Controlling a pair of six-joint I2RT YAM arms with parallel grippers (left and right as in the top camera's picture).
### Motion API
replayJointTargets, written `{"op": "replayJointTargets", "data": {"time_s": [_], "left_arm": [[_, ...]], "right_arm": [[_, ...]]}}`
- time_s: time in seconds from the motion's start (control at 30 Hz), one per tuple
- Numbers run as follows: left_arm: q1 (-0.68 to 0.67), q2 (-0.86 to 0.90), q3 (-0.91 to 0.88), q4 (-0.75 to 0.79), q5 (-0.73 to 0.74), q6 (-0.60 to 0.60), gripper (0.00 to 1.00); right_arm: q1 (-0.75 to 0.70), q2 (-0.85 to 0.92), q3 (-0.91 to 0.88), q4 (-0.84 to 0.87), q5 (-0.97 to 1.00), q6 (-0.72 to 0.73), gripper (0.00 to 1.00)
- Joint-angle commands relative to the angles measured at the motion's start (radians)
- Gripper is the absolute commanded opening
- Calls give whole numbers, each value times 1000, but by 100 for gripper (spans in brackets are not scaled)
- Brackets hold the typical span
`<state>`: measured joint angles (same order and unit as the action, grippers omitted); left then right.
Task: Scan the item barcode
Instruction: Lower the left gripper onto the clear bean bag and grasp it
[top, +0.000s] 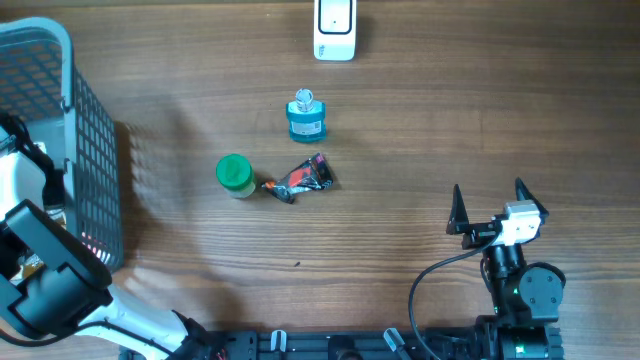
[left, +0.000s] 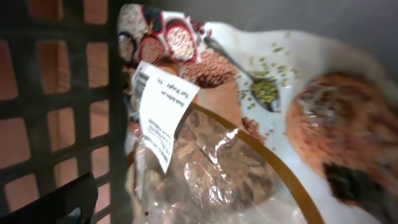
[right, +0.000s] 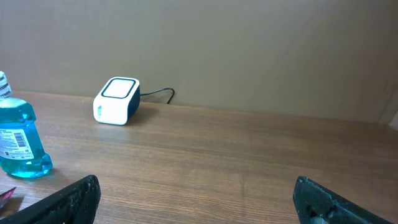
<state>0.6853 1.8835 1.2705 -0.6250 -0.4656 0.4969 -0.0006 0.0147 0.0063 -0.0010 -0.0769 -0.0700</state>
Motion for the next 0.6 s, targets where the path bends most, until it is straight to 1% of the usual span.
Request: {"op": "replayJointTargets", "data": {"time_s": [0.0, 0.07, 0.17, 0.23, 0.3, 0.33, 0.37, 0.43, 0.47, 0.57], "left_arm": [[1, 19, -3, 5, -68, 19, 100], [1, 33, -3, 8, -68, 14, 100], [2, 77, -3, 11, -71, -10, 97], [2, 110, -3, 11, -71, -22, 91], [2, 129, -3, 21, -71, -54, 87], [2, 135, -3, 28, -71, -59, 81], [2, 135, -3, 34, -71, -59, 68], [2, 135, -3, 47, -71, -59, 36], [2, 135, -3, 50, -71, -59, 27], [2, 135, -3, 58, -71, -60, 19]], "right_arm": [[2, -5, -1, 3, 9, -8, 100], [1, -5, -1, 3, 9, -8, 100], [2, -5, -1, 3, 9, -8, 100], [2, -5, -1, 3, 9, -8, 100], [2, -5, -1, 3, 9, -8, 100], [1, -5, -1, 3, 9, -8, 100], [2, -5, -1, 3, 9, -8, 100], [2, -5, -1, 3, 9, -8, 100], [2, -5, -1, 3, 9, -7, 100], [2, -5, -1, 3, 9, -8, 100]]}}
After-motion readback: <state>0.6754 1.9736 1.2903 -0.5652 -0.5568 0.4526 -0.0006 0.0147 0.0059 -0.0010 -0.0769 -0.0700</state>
